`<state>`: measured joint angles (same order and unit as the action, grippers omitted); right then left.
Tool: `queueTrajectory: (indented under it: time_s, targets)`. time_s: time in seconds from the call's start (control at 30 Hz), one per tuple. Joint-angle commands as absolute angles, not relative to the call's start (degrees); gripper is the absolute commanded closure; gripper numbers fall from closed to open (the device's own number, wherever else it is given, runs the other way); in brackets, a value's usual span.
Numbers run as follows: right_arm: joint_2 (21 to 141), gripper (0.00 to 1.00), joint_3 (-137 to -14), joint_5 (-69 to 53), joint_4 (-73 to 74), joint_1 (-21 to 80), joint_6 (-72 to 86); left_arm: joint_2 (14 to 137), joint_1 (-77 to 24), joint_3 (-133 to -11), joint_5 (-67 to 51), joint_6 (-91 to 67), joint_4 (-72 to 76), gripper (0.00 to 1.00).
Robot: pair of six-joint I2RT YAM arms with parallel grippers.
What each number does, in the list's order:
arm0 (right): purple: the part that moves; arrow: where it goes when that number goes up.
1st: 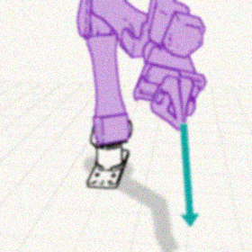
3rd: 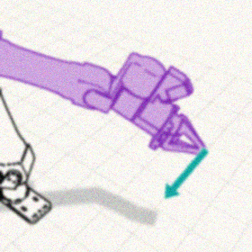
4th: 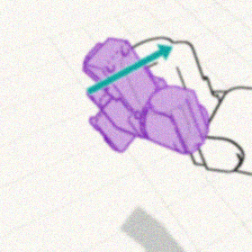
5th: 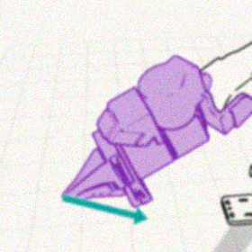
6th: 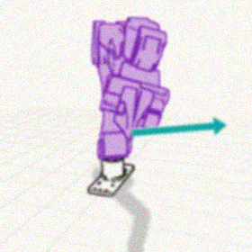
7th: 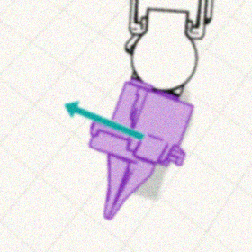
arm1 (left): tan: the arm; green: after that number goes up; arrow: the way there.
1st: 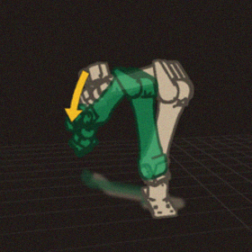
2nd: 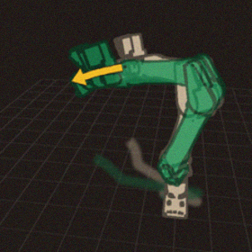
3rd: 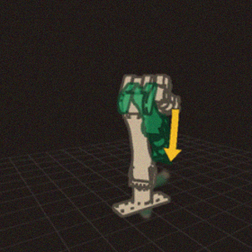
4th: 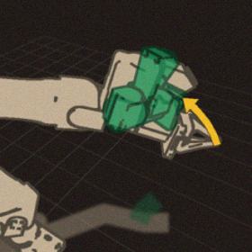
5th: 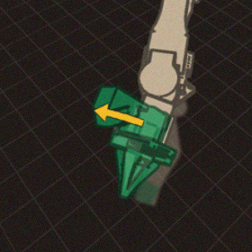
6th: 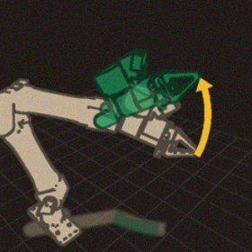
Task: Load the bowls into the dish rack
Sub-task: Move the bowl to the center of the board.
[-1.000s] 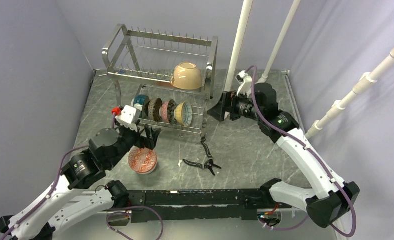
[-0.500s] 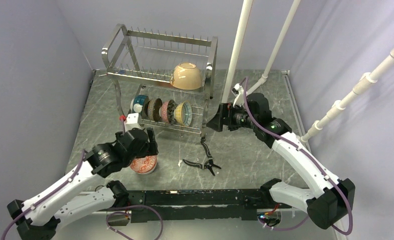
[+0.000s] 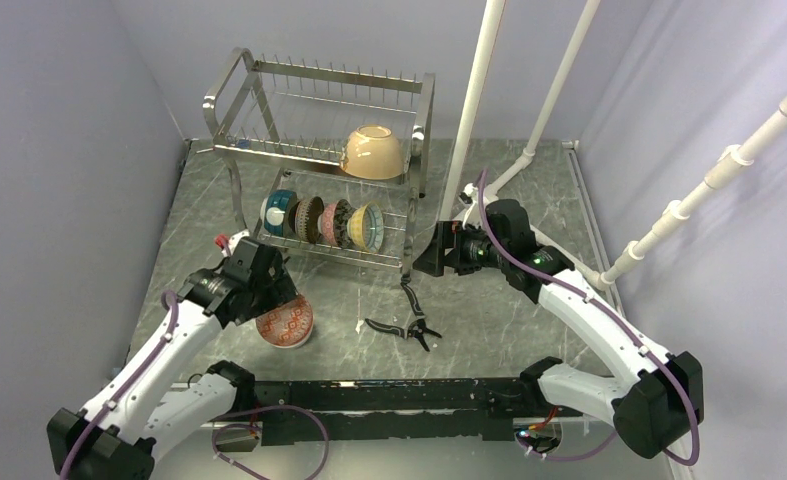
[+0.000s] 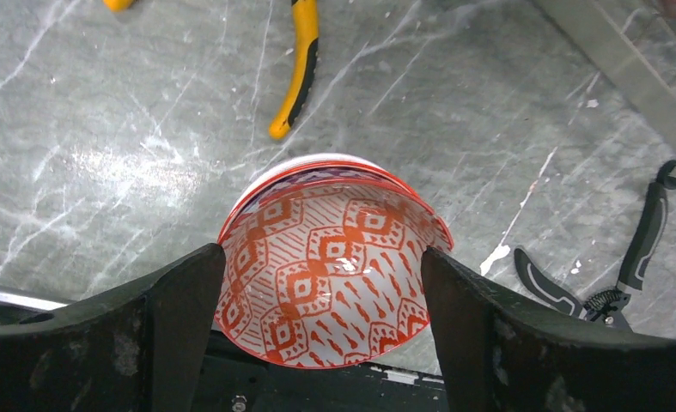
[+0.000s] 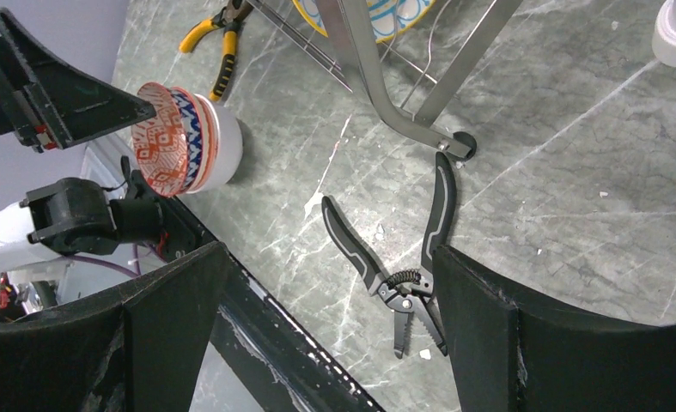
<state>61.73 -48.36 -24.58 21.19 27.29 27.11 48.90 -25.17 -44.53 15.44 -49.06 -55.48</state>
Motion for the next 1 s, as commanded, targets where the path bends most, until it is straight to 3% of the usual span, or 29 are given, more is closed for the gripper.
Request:
queueTrajectory:
  time_s: [0.0,0.23,0.47,0.73,0.97]
  targets:
    - [60.3,0.07,-48.1,-25.2,18.3,27.2,27.3,51.2,-22.7,-44.6,12.6,-52.6,-57.5,0.14]
    - [60.5,0.07,-48.4,-25.3,18.7,27.2,26.7,50.4,-21.3,-44.5,19.4,-61.1,-63.4,0.27]
    - [60.9,0.07,-49.0,-25.4,18.8,27.2,26.2,47.0,-21.3,-46.3,24.2,-63.4,-67.4,0.26]
    - [61.0,0.07,-48.9,-25.6,18.9,27.2,26.1,48.8,-21.3,-43.1,25.5,-67.3,-66.2,0.34]
    - [61.3,0.07,-47.3,-26.7,17.6,27.3,26.8,47.7,-21.3,-37.2,20.1,-62.6,-55.2,0.52]
